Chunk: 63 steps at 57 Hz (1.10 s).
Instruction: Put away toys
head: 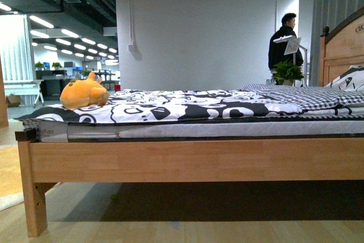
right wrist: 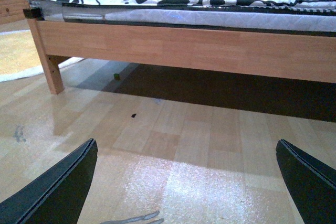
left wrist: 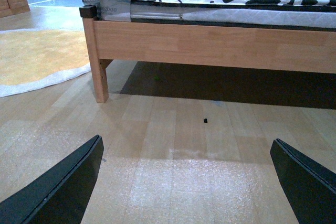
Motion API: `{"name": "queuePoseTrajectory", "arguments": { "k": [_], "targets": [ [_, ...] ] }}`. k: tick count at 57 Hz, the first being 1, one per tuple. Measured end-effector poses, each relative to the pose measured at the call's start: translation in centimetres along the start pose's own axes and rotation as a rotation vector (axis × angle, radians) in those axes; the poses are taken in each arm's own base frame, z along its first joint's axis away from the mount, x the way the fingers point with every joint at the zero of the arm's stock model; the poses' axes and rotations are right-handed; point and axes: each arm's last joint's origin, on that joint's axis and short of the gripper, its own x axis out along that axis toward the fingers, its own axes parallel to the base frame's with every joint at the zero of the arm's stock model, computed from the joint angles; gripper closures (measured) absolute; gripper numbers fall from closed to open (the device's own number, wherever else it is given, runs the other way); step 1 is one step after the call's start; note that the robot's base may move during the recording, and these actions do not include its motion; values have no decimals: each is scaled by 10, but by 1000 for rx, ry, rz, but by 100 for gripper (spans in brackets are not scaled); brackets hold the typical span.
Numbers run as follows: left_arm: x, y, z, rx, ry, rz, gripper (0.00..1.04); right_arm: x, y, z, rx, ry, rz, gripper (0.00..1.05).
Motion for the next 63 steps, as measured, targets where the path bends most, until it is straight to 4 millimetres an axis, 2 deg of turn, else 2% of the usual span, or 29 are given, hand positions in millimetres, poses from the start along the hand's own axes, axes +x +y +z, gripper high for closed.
{"name": "queuePoseTrajectory", "arguments": {
  "k": [63],
  "targets": [
    [0, 0, 0, 0, 0, 0, 6, 0, 0, 0, 0, 0, 0, 0]
  ]
}}
